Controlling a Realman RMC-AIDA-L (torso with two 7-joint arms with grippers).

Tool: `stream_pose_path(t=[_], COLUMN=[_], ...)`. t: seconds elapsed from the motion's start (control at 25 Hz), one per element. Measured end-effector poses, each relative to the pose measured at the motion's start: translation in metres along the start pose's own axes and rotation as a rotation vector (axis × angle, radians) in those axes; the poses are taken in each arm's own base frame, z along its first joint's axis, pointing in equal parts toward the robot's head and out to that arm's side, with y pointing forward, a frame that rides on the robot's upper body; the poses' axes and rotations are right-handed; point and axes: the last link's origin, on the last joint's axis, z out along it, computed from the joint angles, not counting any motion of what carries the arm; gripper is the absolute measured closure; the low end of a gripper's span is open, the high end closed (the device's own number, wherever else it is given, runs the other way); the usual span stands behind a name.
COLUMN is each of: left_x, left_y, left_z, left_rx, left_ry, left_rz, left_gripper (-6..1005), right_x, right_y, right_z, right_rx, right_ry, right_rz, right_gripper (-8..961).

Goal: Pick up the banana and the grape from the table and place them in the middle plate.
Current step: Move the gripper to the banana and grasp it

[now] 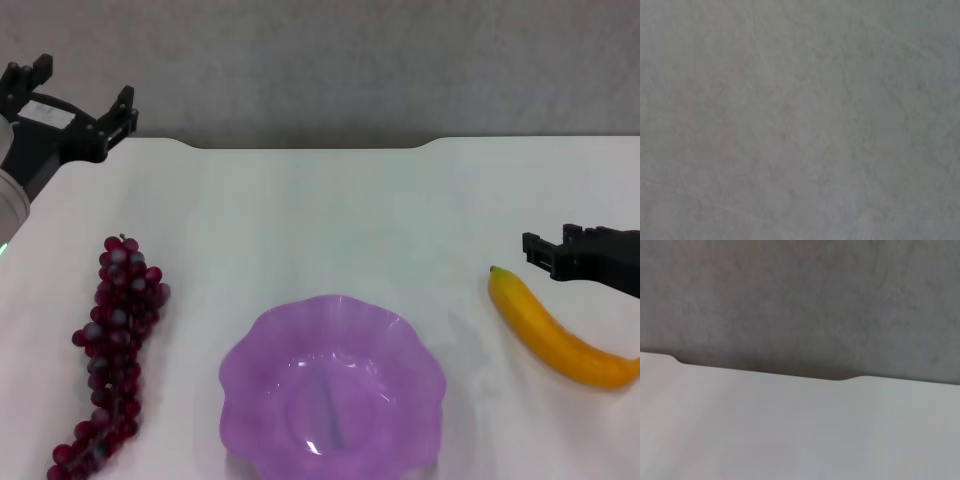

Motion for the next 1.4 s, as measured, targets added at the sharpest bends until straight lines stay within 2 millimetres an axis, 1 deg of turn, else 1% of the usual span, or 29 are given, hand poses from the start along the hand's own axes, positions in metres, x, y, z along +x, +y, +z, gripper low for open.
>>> stream_pose_path(t=[0.56, 0.8, 0.96, 1.04, 1.4], left_x=[0.001, -0.002, -0.003, -0.003, -0.001], left_y=[-0.002, -0.004, -0.005, -0.004, -0.005], left_z=[-0.001, -0.003, -0.003, -0.003, -0.001], left_rx=[0.006, 0.011, 0.014, 0.012, 0.009], left_ry=[0.002, -0.006, -0.009, -0.014, -0.014], left_rz=[0.000, 0.000, -0.001, 0.001, 0.006], left_gripper=[108, 108, 108, 108, 109], right_x=[-0.004, 0.005, 0.010, 0.015, 0.023], right_y=[-0.001, -0.001, -0.002, -0.005, -0.020], right_z=[0.001, 0.008, 0.009, 0.012, 0.014], right_rx=[0.002, -0.012, -0.014, -0.011, 0.059], right_ry=[-0.011, 0.062, 0.093, 0.134, 0.197], right_rz=[0.011, 0.039, 0.047, 0.060, 0.055], right_gripper=[423, 424, 424, 424, 425])
